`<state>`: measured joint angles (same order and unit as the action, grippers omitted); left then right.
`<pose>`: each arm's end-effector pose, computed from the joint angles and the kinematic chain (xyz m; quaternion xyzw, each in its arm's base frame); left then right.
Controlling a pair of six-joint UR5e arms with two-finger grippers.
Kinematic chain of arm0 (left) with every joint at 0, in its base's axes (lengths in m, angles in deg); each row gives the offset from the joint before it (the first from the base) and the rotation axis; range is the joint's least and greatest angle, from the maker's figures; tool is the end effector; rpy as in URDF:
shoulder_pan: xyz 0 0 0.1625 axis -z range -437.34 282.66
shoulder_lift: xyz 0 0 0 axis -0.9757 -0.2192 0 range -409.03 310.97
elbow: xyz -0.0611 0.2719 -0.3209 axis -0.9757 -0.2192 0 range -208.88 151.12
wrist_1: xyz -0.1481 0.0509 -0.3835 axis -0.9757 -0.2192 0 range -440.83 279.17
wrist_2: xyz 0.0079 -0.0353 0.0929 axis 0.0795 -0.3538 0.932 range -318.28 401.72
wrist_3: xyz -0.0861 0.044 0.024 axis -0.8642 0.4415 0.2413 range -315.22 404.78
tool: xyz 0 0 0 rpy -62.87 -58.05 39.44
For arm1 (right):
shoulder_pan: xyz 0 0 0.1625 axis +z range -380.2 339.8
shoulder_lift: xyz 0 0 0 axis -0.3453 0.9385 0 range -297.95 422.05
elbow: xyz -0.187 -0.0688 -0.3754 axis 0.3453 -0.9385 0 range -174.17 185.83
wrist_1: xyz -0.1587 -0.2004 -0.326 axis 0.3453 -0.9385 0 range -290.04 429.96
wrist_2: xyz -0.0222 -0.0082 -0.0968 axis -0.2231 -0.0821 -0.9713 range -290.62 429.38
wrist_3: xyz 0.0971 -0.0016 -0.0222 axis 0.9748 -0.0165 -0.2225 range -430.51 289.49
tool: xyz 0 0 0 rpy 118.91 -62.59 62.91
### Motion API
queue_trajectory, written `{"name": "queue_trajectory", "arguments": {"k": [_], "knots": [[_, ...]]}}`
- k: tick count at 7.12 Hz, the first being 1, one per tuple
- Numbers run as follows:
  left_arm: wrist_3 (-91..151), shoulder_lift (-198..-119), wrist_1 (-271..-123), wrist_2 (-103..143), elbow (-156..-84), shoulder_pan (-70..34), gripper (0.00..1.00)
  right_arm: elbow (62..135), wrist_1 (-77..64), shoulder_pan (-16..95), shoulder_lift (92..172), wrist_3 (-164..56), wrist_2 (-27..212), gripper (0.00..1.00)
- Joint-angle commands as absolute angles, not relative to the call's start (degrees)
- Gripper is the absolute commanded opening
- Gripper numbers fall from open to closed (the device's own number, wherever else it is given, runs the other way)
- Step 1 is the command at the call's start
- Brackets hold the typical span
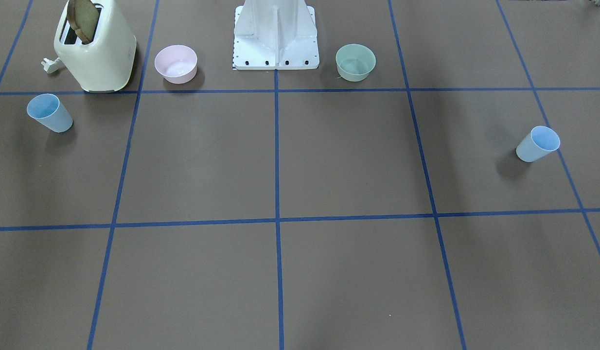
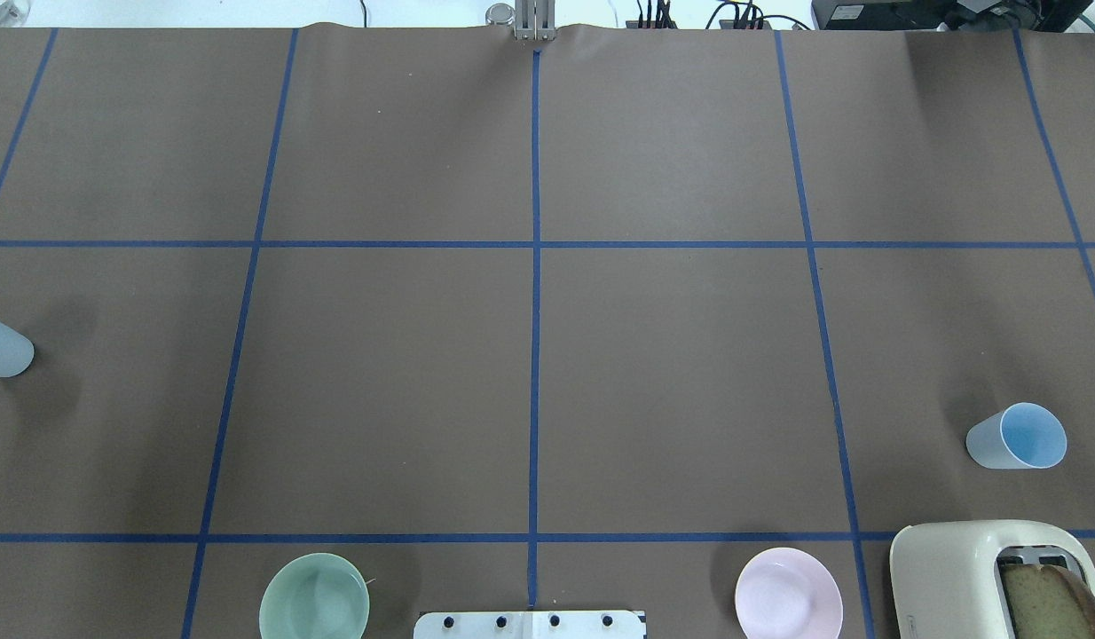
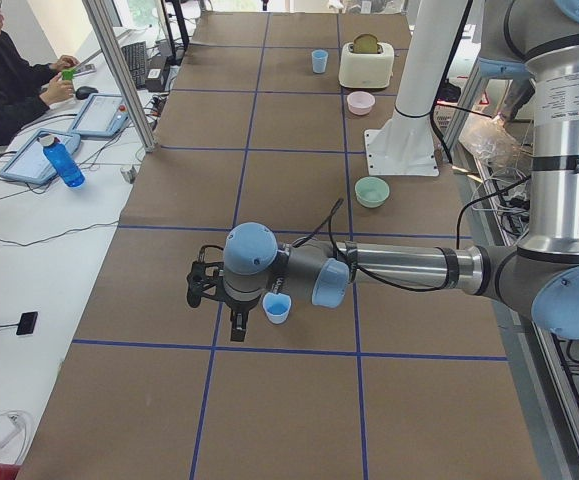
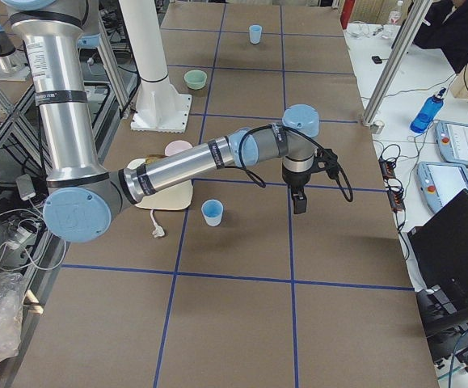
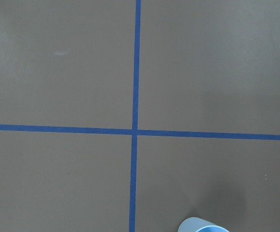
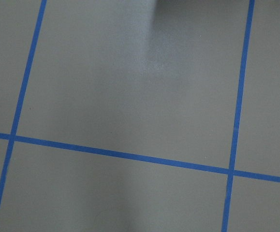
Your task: Stack blue cups with both arms
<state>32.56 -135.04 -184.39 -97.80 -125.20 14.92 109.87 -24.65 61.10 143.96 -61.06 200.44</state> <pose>-0.0763 -0.4732 0.6055 0.0890 0.4241 -0.0558 0.8995 -0.0147 -0.5448 0.4772 0.0861 -0.3647 -0.0473 0.9259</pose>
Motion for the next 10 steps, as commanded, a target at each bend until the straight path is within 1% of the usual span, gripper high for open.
{"name": "queue_trajectory", "arguments": {"k": [1, 3, 5, 6, 8, 10], "knots": [[32.6, -134.9, -184.4, -97.8, -125.3, 15.0, 0.98, 109.8, -24.4, 61.1, 144.0, -61.1, 200.4, 1.0], [32.6, -134.6, -184.4, -97.7, -126.7, 15.0, 0.98, 110.1, -24.4, 59.9, 142.2, -61.0, 200.3, 1.0], [32.5, -134.5, -184.5, -93.9, -127.0, 14.3, 0.98, 110.2, -24.4, 59.8, 144.4, -60.9, 200.1, 1.0], [32.6, -134.6, -184.7, -93.2, -126.4, 13.7, 0.98, 110.2, -24.4, 59.8, 144.8, -61.0, 200.3, 1.0], [28.6, -135.1, -185.5, -93.2, -125.9, 8.8, 0.98, 112.5, -24.4, 59.8, 146.5, -60.9, 201.6, 1.0], [26.1, -134.5, -192.0, -93.2, -123.3, 6.7, 0.98, 113.0, -24.3, 59.8, 146.5, -60.9, 201.9, 1.0]]}}
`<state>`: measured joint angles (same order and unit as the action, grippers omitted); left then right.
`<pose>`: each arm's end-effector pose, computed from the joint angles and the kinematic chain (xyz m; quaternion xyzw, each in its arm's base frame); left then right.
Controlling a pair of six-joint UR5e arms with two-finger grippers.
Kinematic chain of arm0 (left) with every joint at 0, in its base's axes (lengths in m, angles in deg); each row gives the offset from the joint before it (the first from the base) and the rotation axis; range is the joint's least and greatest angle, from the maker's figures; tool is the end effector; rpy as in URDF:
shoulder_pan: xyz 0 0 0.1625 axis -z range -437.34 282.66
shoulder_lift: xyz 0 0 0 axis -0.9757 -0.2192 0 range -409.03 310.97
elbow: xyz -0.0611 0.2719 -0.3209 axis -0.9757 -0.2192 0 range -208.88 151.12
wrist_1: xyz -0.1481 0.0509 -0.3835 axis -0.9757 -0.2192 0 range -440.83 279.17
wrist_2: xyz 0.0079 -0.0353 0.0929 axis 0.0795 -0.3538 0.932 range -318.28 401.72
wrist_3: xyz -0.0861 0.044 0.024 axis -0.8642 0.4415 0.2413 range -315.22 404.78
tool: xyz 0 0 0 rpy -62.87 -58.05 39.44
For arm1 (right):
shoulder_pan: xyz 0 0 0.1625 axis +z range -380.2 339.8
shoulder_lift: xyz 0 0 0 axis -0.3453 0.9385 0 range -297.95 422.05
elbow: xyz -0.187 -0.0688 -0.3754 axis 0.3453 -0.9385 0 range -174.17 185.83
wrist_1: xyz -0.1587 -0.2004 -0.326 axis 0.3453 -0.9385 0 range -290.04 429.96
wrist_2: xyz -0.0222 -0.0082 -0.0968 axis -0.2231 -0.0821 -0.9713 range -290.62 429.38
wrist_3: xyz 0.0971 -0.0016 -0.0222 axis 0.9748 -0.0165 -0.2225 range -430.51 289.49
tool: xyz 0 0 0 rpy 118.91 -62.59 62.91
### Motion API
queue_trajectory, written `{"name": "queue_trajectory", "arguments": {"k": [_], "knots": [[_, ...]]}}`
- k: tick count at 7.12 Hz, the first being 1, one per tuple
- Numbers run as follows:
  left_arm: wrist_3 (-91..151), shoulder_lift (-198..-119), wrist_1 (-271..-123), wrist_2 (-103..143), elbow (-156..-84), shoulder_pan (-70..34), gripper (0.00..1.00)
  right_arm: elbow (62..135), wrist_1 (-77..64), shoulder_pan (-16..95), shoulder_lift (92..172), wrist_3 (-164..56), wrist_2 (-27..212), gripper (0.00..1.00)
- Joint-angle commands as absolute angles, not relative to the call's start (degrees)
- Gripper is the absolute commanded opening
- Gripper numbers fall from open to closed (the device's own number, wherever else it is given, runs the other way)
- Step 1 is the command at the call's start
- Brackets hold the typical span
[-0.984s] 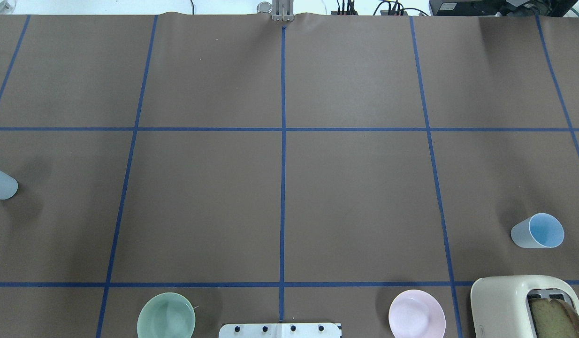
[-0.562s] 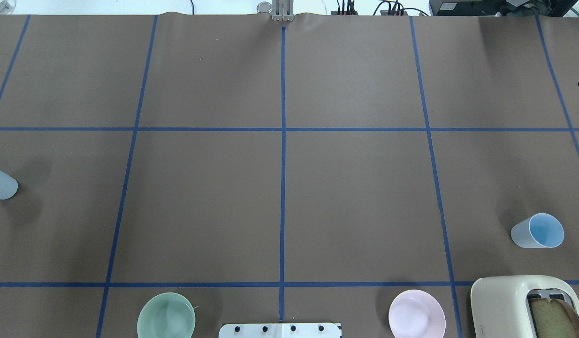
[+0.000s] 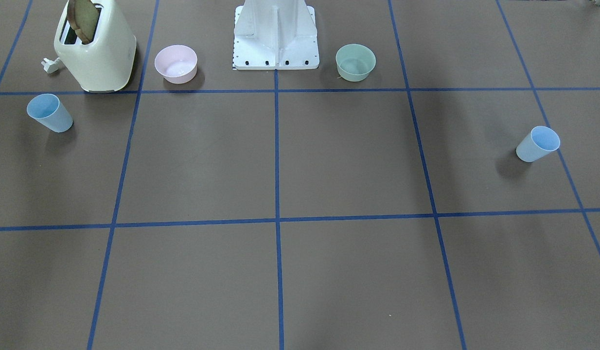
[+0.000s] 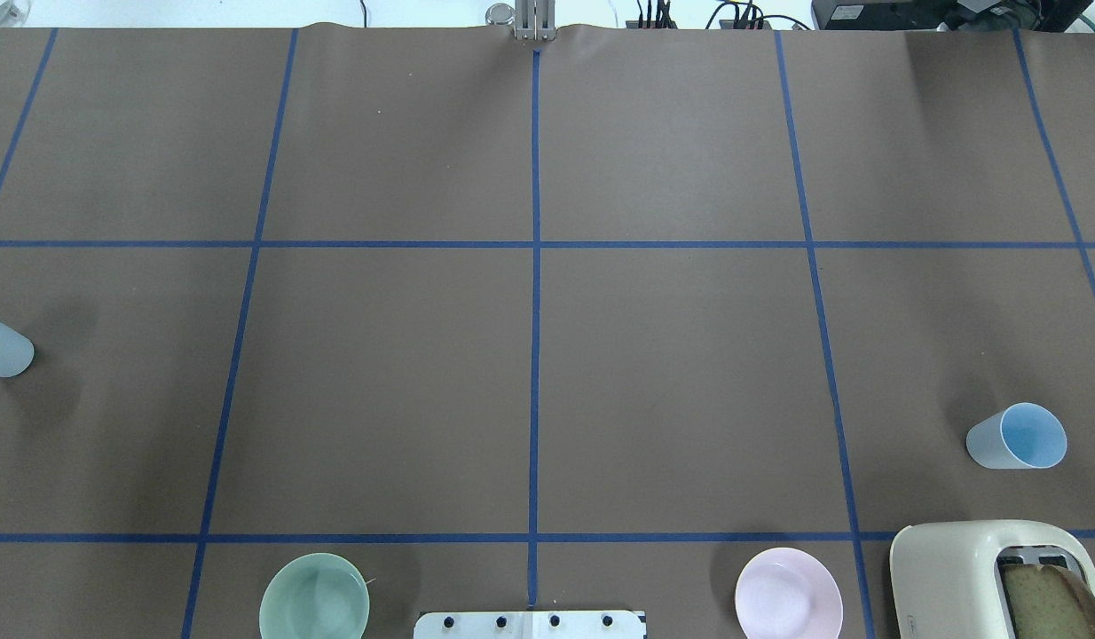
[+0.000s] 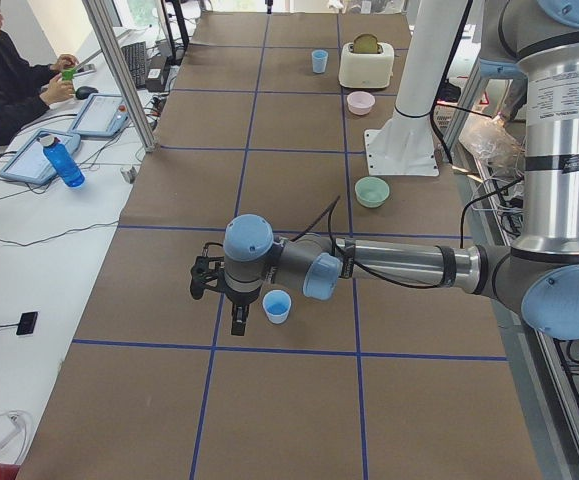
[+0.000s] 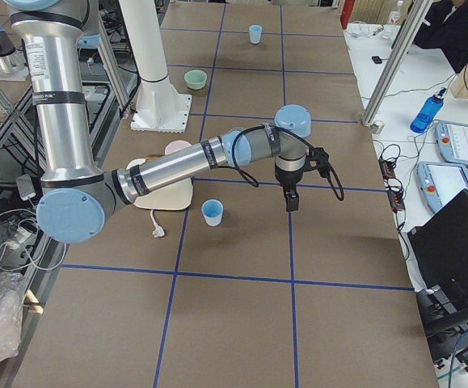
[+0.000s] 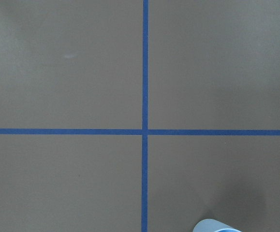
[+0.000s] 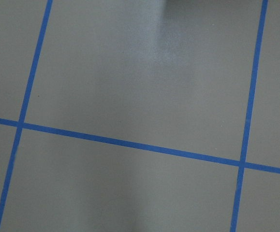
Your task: Stack blue cups with both arms
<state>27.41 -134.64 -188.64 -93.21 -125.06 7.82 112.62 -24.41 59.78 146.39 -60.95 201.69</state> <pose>-0.0225 -0.4806 0.6070 0.0818 0.3998 -0.0347 0.9123 -0.0256 -0.5256 0.4748 0.0837 -0.3761 -0.0604 0.9208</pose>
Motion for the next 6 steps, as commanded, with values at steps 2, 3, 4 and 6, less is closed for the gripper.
{"name": "queue_trajectory", "arguments": {"k": [2, 3, 4, 6], "knots": [[26.0, -134.4, -194.6, -93.2, -121.4, 5.0, 0.98, 113.4, -24.4, 59.8, 146.5, -60.7, 201.9, 1.0], [25.4, -134.4, -194.7, -93.2, -121.4, 2.9, 0.98, 113.6, -24.4, 59.8, 146.5, -60.0, 201.9, 1.0], [25.4, -134.4, -195.2, -93.2, -121.2, 2.5, 0.98, 113.8, -24.4, 59.8, 146.5, -59.4, 201.9, 1.0], [25.3, -134.5, -195.7, -93.2, -120.3, 1.3, 0.98, 113.8, -24.4, 59.8, 146.3, -59.0, 202.0, 1.0]]}}
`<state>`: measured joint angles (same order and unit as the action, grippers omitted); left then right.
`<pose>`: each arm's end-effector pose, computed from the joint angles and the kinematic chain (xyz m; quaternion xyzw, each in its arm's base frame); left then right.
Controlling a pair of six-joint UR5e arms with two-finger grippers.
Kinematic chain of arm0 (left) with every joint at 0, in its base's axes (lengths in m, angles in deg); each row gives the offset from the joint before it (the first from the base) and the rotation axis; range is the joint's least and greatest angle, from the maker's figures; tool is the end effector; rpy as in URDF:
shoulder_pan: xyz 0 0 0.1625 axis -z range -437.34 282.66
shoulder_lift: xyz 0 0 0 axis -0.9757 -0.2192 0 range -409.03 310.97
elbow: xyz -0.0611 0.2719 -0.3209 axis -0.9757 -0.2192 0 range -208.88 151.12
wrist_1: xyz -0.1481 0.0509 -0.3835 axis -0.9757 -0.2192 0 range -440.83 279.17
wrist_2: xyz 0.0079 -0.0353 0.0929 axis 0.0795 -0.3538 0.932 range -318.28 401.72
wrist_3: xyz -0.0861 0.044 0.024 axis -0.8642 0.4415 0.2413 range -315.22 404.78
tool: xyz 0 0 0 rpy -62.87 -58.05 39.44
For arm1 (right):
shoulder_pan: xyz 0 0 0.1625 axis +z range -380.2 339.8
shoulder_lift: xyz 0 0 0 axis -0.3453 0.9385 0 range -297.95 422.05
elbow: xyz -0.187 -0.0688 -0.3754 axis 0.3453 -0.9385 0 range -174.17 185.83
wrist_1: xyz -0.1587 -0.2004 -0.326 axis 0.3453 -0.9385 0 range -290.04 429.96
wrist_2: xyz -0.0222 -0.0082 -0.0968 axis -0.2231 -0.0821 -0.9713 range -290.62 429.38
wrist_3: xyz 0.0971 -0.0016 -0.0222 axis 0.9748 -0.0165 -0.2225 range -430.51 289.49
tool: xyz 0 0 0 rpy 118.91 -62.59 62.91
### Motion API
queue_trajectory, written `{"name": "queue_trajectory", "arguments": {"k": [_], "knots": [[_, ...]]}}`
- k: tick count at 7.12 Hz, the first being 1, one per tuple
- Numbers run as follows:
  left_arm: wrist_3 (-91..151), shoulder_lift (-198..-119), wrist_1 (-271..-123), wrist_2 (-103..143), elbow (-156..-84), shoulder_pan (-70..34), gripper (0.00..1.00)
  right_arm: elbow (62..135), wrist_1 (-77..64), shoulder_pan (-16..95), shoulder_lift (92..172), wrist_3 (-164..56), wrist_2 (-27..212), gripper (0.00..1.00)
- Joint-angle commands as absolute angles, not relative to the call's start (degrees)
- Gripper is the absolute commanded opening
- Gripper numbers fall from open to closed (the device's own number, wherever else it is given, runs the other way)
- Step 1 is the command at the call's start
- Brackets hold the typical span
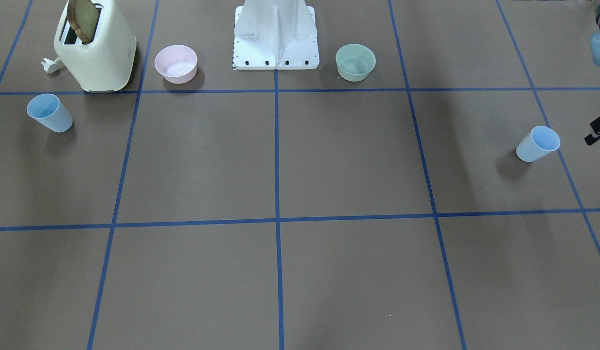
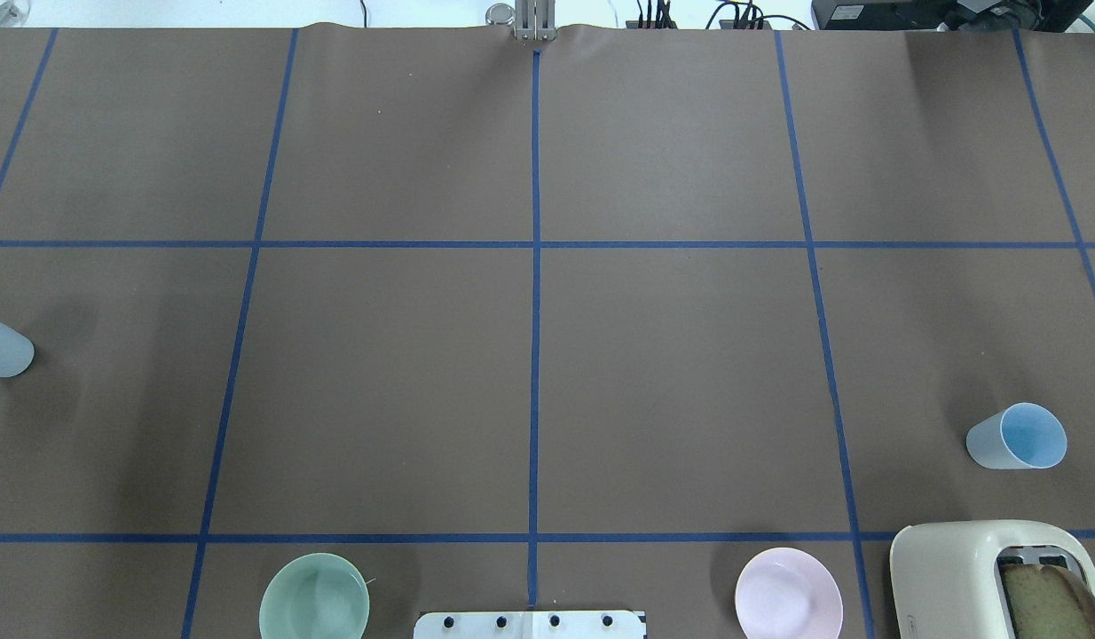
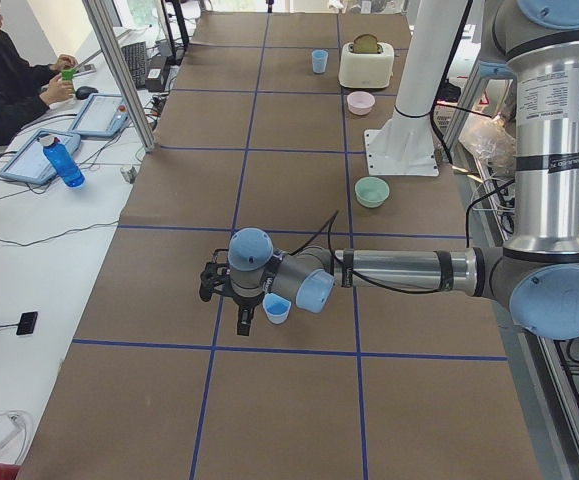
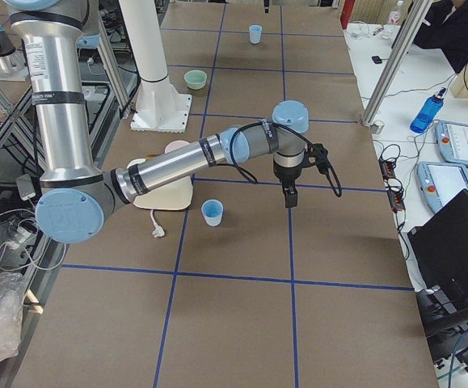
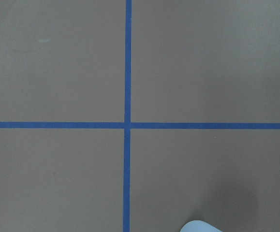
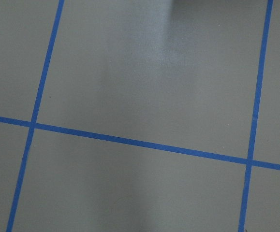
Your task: Stack blue cups with both arms
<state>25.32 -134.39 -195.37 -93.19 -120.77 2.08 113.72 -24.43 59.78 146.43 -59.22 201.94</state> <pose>0.0254 -0.4796 0.6335 0.0715 0.4075 0.0018 0.9104 -0.0254 -0.5230 0.4658 0.0858 -0.3803 -0.0500 0.9195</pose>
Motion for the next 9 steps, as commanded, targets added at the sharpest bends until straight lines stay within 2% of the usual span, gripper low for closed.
{"name": "queue_trajectory", "arguments": {"k": [1, 9], "knots": [[25.3, -134.5, -196.3, -93.2, -120.1, 0.5, 0.98, 113.8, -24.4, 59.8, 146.2, -58.9, 201.9, 1.0], [25.2, -131.8, -201.1, -93.2, -118.5, -3.5, 0.98, 114.3, -24.4, 59.8, 146.1, -58.8, 201.9, 1.0]]}}
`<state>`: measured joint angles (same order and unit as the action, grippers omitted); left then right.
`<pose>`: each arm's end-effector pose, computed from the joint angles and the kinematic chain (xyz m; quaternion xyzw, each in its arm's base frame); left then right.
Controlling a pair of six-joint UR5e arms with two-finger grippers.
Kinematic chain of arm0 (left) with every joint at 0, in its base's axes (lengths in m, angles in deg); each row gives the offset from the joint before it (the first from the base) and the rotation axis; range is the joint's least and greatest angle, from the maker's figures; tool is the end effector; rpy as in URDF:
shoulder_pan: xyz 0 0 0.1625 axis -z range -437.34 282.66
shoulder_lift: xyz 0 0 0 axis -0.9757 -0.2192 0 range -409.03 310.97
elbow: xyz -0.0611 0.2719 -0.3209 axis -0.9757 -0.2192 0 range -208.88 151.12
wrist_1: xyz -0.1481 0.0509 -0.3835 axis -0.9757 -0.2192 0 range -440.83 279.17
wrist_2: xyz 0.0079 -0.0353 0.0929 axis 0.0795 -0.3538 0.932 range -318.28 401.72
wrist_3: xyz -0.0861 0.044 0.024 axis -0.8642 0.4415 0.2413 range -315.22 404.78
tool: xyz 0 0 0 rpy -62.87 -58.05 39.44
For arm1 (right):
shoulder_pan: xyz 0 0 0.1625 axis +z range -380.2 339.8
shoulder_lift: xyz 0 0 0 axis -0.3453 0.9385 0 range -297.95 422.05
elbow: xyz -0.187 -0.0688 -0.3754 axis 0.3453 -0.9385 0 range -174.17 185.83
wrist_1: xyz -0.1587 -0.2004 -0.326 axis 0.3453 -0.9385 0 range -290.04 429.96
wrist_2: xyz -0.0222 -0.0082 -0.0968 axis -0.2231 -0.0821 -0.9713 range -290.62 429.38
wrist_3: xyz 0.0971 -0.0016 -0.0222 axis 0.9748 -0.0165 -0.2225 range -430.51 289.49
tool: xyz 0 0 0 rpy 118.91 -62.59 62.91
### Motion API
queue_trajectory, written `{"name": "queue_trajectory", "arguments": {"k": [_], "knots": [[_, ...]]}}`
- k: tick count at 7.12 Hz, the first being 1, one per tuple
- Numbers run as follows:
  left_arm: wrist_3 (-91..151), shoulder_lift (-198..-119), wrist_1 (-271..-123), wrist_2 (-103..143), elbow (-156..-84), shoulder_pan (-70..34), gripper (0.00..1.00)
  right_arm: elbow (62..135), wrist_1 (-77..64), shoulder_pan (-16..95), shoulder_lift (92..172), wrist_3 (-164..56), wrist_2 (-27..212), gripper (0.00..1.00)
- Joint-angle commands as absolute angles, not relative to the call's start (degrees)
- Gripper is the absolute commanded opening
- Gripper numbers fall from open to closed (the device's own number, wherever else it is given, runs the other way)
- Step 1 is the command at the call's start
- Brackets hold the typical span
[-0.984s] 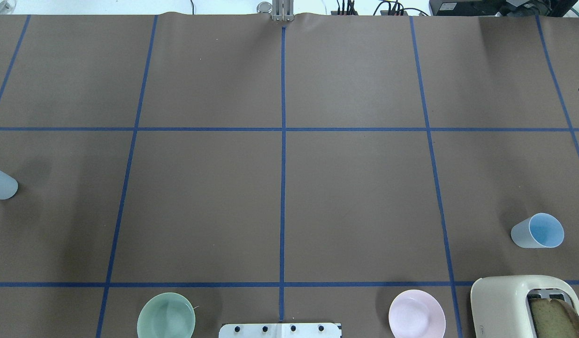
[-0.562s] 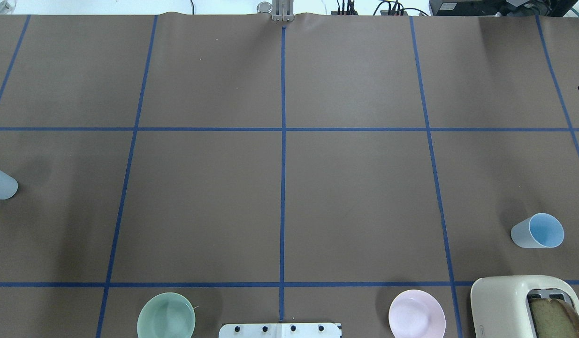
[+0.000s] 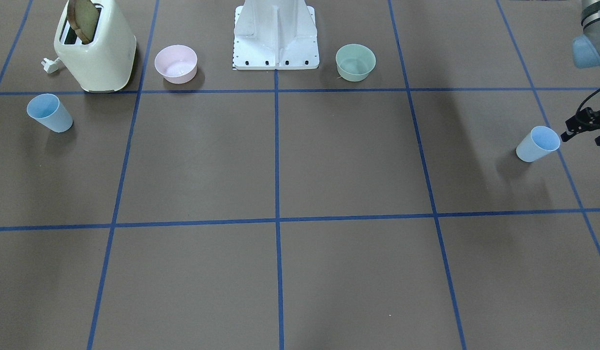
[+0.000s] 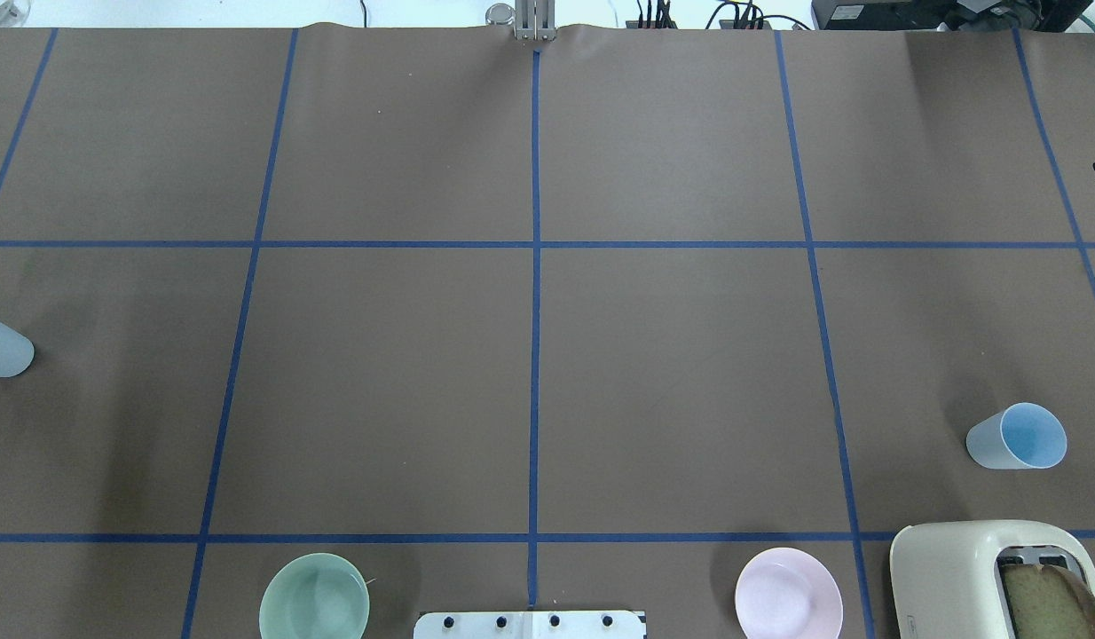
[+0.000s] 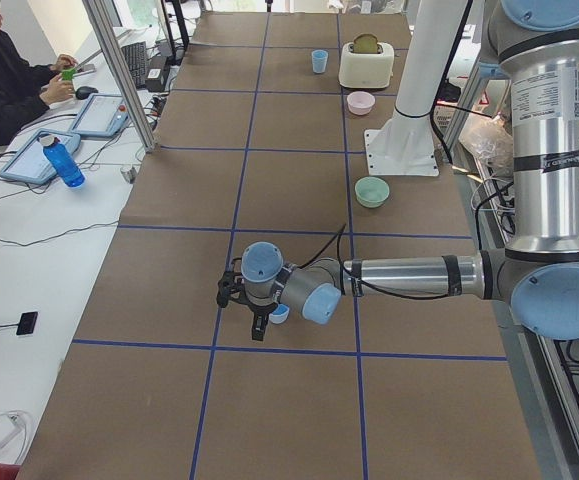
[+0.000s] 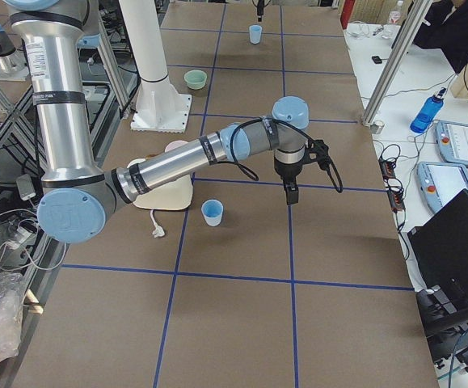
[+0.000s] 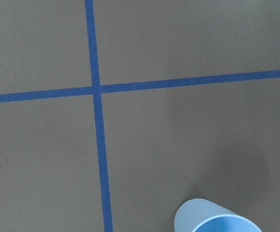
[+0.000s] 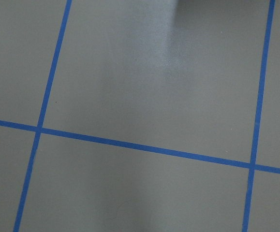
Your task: Stack blue cups with both arms
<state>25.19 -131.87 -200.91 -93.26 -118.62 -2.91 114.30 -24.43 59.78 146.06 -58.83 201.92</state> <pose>0.0615 -0.4552 0.6615 0.0598 0.4124 0.0434 0.9080 -0.0255 -0.5237 0.4576 0.0921 -0.3814 -0.0499 0.9185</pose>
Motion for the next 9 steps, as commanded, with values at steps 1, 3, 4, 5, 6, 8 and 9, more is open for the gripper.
{"name": "queue_trajectory", "arguments": {"k": [1, 3, 4, 5, 6, 8, 9], "knots": [[25.2, -131.8, -201.2, -93.2, -118.5, -3.7, 0.98, 114.3, -24.4, 59.8, 146.1, -58.8, 202.3, 1.0], [25.2, -132.1, -201.8, -93.2, -118.1, -5.2, 0.98, 114.1, -24.4, 59.8, 146.0, -58.8, 202.3, 1.0], [25.2, -132.4, -201.8, -93.1, -117.8, -5.8, 0.98, 114.0, -24.4, 59.8, 146.0, -58.8, 202.3, 1.0], [25.2, -132.5, -201.8, -93.1, -117.6, -6.1, 0.98, 113.9, -24.4, 59.8, 146.0, -58.8, 202.3, 1.0], [25.3, -132.8, -201.9, -93.1, -117.1, -6.2, 0.98, 113.9, -24.4, 59.8, 146.0, -58.8, 202.3, 1.0], [25.2, -133.1, -207.0, -92.8, -113.5, -6.8, 0.98, 113.8, -24.4, 59.8, 146.0, -58.8, 202.3, 1.0], [25.1, -133.1, -207.7, -92.8, -113.2, -6.8, 0.98, 113.8, -24.4, 59.8, 146.0, -58.8, 202.3, 1.0]]}}
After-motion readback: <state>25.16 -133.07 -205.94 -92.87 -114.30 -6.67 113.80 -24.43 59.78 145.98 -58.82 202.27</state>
